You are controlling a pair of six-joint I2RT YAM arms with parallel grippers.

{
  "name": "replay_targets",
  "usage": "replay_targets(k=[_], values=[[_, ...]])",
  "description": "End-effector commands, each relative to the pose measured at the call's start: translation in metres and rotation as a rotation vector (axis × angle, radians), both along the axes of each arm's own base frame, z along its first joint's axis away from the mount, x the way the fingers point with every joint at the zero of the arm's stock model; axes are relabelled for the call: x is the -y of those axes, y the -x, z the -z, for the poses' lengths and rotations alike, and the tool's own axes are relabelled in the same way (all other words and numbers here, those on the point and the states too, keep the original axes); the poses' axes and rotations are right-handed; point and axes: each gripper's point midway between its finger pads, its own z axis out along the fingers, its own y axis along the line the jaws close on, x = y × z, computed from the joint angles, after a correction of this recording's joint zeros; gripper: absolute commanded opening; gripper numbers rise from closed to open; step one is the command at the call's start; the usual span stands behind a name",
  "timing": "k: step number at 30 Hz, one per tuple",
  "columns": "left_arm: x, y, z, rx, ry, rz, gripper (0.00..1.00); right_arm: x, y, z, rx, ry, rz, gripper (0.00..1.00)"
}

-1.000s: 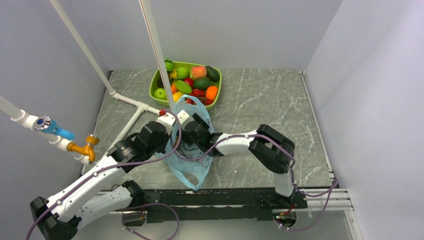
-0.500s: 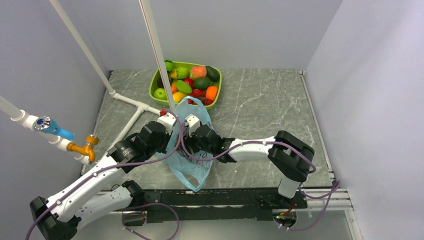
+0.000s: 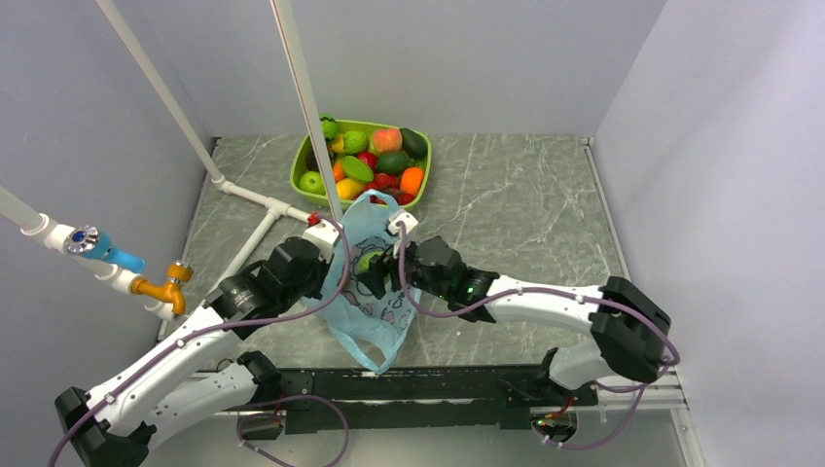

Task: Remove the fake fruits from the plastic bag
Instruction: Take out the fake fruit from the plastic bag, then move the plastic bag to the center of the board.

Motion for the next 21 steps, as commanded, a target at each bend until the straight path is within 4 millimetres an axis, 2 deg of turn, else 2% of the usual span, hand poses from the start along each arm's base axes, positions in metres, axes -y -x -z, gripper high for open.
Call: replay_targets(k=[1,4,6,12,16,21], values=[[-0.004,-0.002,-0.010,0.032,0.018,-0.034,0.00,0.021,-0.010,-0.053,0.073,-0.148,0.053,0.00],[-0.004,-0.003,-0.010,0.033,0.018,-0.037,0.00,0.047,-0.020,-0.072,0.101,-0.212,0.110,0.00],[-0.005,-0.003,-0.010,0.032,0.015,-0.039,0.00,0.065,-0.029,-0.078,0.115,-0.234,0.157,0.00],[-0.007,-0.003,-0.011,0.034,0.011,-0.049,0.00,0.121,-0.062,-0.064,0.072,-0.215,0.373,0.00],[-0.029,-0.004,-0.023,0.090,0.003,-0.156,0.00,0.148,-0.073,-0.051,0.026,-0.229,0.463,0.00],[-0.076,0.001,-0.045,0.198,0.005,-0.389,0.00,0.155,-0.078,-0.045,0.001,-0.222,0.475,0.00]])
